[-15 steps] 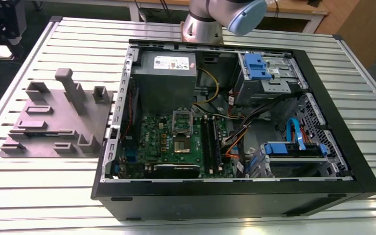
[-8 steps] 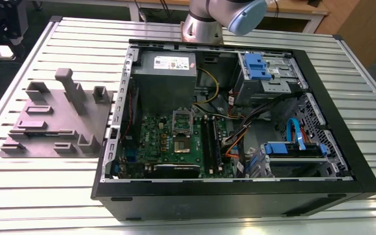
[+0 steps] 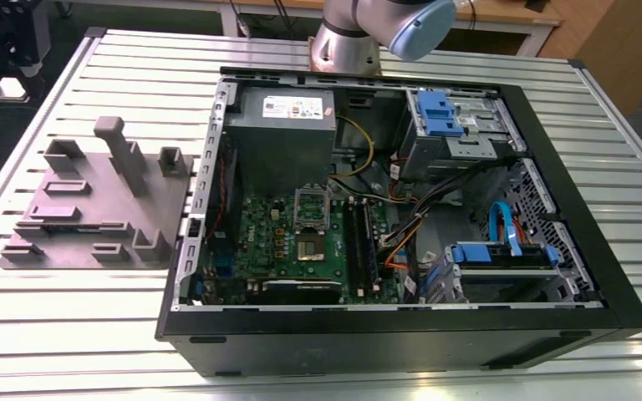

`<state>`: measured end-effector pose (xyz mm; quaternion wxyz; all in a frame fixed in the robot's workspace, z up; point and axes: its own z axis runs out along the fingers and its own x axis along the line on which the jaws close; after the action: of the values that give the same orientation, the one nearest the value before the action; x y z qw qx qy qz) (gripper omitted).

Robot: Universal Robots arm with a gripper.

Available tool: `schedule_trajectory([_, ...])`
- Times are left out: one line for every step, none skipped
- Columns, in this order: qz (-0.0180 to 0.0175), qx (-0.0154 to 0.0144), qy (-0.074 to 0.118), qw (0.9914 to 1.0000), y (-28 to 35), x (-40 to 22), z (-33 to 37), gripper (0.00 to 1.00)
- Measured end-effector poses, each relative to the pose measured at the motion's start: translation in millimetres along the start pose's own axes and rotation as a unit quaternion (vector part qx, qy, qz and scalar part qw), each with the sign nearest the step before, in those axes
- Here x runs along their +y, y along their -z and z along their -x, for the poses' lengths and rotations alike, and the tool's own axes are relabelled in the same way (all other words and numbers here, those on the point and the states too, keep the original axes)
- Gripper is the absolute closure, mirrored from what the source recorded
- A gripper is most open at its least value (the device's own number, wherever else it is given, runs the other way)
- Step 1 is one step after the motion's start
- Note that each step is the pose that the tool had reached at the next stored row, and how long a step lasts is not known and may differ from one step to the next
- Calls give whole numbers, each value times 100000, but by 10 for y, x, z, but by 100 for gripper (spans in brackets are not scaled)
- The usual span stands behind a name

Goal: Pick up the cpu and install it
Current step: 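Pick up the cpu and move it towards the insertion slot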

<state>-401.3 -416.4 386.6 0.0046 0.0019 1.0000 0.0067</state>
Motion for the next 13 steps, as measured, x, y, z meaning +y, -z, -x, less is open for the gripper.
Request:
schedule_trajectory([-3,1,0,100000,0,0,3,53])
schedule_trajectory([2,-1,0,100000,0,0,6,53])
schedule_trajectory([0,-2,0,100000,0,0,9,53])
schedule_trajectory([2,-5,-1,100000,-1,0,12,53])
schedule_trajectory([0,-1,1,100000,0,0,15,53])
schedule_trajectory([1,-5,-1,100000,-1,0,18,53])
schedule_trajectory([1,-4,-2,100000,-1,0,20,53])
schedule_trajectory([-1,0,0,100000,0,0,23,53])
schedule_trajectory([0,0,0,100000,0,0,26,53])
schedule_trajectory([-2,-1,0,100000,0,0,29,53])
schedule_trajectory([3,-4,-1,100000,-1,0,32,53])
schedule_trajectory([-1,1,1,100000,0,0,36,53])
schedule_trajectory([-2,2,1,100000,0,0,39,53])
